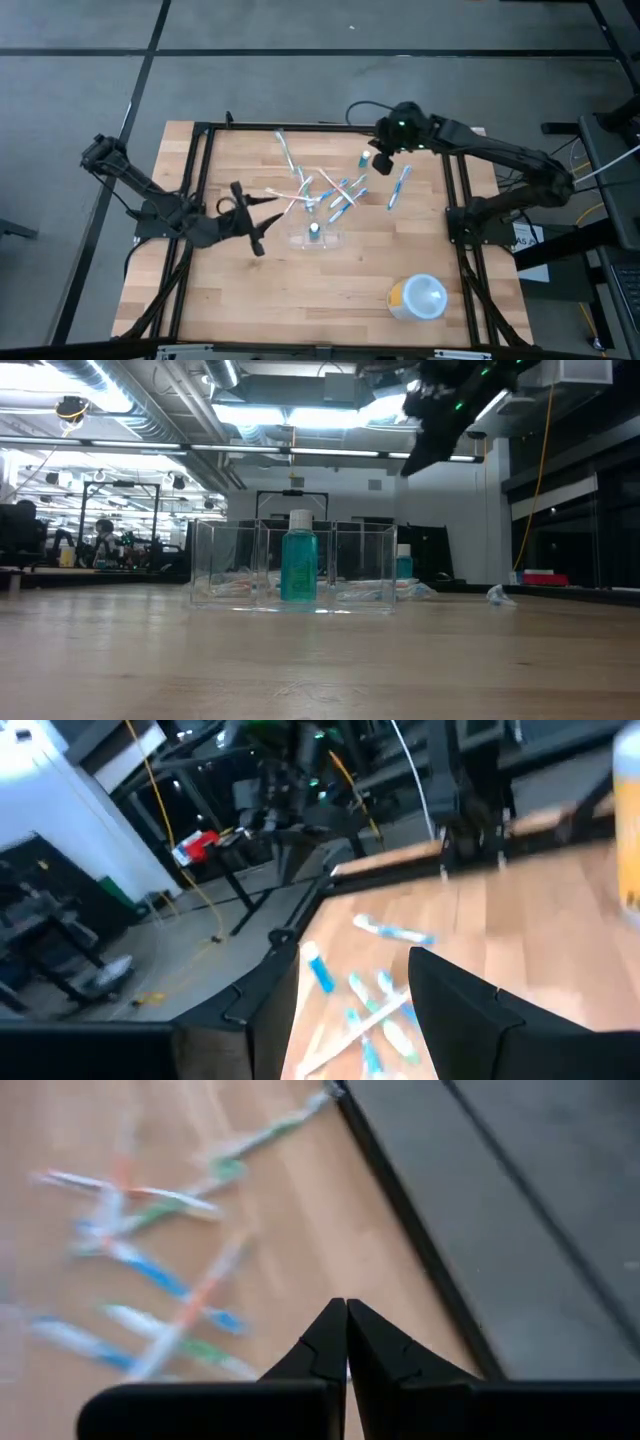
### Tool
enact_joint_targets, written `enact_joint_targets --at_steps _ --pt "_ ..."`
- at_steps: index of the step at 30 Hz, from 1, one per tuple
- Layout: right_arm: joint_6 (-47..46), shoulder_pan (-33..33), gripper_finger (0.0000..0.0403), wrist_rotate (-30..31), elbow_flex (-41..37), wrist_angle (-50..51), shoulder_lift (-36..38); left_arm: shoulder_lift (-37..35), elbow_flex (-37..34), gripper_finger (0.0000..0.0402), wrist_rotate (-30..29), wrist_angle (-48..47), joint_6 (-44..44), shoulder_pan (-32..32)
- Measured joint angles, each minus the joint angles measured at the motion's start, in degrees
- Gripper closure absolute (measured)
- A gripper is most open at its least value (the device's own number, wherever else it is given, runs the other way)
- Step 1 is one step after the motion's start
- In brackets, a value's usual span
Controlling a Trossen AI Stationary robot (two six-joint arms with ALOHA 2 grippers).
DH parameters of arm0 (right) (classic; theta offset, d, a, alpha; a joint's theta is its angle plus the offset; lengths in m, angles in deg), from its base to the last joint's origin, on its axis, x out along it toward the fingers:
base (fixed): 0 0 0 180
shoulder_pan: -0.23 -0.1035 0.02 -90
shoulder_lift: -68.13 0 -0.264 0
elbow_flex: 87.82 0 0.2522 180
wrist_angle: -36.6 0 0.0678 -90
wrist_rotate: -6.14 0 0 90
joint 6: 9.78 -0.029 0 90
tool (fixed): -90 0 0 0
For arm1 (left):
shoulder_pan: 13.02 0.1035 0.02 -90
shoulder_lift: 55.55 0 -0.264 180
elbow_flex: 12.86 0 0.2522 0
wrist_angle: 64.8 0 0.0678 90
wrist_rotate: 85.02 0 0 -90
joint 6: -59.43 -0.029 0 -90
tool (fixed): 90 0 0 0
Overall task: Pick & Place toothbrushing station
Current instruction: Put the blue mouthwash into the transparent organizer
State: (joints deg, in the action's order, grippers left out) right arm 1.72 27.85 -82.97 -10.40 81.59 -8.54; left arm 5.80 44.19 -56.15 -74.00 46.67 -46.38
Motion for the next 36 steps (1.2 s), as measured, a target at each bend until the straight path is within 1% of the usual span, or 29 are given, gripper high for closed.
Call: enact_joint_targets --at_steps 2,4,8,11,14,16,18,21,24,26,30,33,36 --pt "3.25 0.19 0.0389 3.74 0.65 -1.05 -3.59 -0.16 -0.33 0.0217 -0.77 0.59 -1.03 -2.02" --pt "5.07 1.26 0.0389 5.46 2.58 0.61 -7.93 -0.12 -0.60 0.0217 -1.48 0.41 -1.37 -4.36" --pt "3.77 4.04 0.0389 2.92 6.80 5.99 -15.55 -0.12 -0.64 0.0217 -4.33 0.46 -2.65 -8.07" --pt "2.87 4.21 0.0381 4.57 9.26 9.46 -19.48 -0.11 -0.64 0.0217 -7.35 0.44 -3.10 -9.46" --pt "2.87 3.30 0.0357 8.97 11.16 11.05 -21.58 -0.11 -0.64 0.0217 -9.03 0.41 -3.98 -10.04" --pt "2.85 2.66 0.0332 11.95 11.62 11.33 -21.98 -0.11 -0.64 0.0217 -9.49 0.42 -4.13 -10.13" --pt "2.39 2.04 0.0304 13.59 12.08 11.01 -22.04 -0.11 -0.64 0.0217 -9.52 0.40 -4.13 -10.12" --pt "-1.59 1.73 0.0261 13.50 12.55 10.93 -22.04 -0.11 -0.64 0.0217 -9.54 0.40 -4.13 -10.10" --pt "-7.05 1.79 0.0223 10.65 12.55 11.01 -22.06 -0.11 -0.61 0.0217 -9.48 0.40 -4.13 -10.10" --pt "-11.50 1.84 0.0207 8.96 12.55 10.64 -22.06 -0.11 -0.61 0.0217 -9.48 0.41 -4.13 -10.10" --pt "-21.54 1.79 0.0198 8.05 12.55 10.57 -22.04 -0.11 -0.61 0.0217 -9.45 0.42 -4.08 -10.10" --pt "-27.72 2.34 0.0202 5.66 12.55 10.57 -22.04 -0.11 -0.61 0.0217 -9.45 0.42 -4.04 -10.10" --pt "-31.72 3.10 0.0204 3.05 12.55 10.67 -22.04 -0.09 -0.61 0.0217 -9.50 0.48 -3.94 -10.10"
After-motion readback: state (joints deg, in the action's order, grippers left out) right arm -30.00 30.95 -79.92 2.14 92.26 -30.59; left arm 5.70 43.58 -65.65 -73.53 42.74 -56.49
